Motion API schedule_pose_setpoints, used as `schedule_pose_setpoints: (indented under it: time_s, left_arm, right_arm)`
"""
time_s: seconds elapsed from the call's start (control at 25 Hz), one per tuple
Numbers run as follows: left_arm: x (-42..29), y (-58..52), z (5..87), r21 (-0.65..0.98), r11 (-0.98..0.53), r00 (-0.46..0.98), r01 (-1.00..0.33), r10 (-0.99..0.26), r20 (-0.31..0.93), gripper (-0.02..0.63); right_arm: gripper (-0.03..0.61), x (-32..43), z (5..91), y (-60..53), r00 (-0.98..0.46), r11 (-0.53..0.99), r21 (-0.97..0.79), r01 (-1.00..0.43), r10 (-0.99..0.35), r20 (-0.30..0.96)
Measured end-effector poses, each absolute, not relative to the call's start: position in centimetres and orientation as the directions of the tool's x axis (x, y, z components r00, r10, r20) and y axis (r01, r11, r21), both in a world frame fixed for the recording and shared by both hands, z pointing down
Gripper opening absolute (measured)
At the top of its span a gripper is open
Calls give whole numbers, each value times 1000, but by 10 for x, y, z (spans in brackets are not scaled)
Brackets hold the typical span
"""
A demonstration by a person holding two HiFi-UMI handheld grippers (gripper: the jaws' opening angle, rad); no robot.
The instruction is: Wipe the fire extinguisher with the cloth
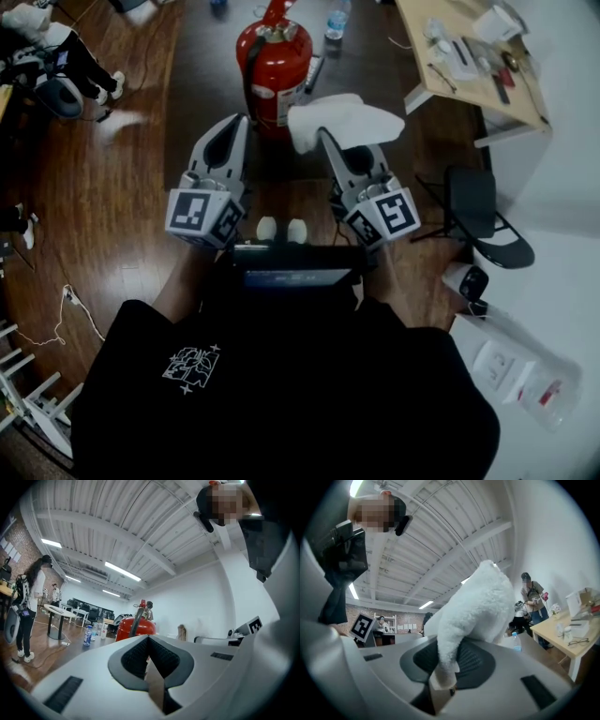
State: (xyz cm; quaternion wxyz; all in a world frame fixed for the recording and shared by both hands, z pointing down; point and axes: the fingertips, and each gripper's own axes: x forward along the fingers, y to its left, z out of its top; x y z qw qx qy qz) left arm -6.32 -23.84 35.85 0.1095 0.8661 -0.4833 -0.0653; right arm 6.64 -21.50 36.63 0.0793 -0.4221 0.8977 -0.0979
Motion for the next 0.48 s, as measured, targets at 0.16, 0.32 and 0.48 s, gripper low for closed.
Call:
schedule_pose_setpoints:
  time_s: [0.16, 0.32, 0.48]
  left_arm:
    - [-59, -216, 368, 257, -476, 496, -841, -868, 15, 0]
    - [-61, -190, 377, 245, -461, 482, -853, -876, 29, 0]
    - [-67, -169, 370, 240, -456, 471, -857, -882, 7, 0]
  right_arm:
    - [100, 73, 372, -201, -653, 644, -255, -721, -755, -62]
    - [100, 72, 377, -183, -666, 656, -271, -704, -743, -69]
    - [100, 66, 366, -156, -661, 660, -271, -701, -744, -99]
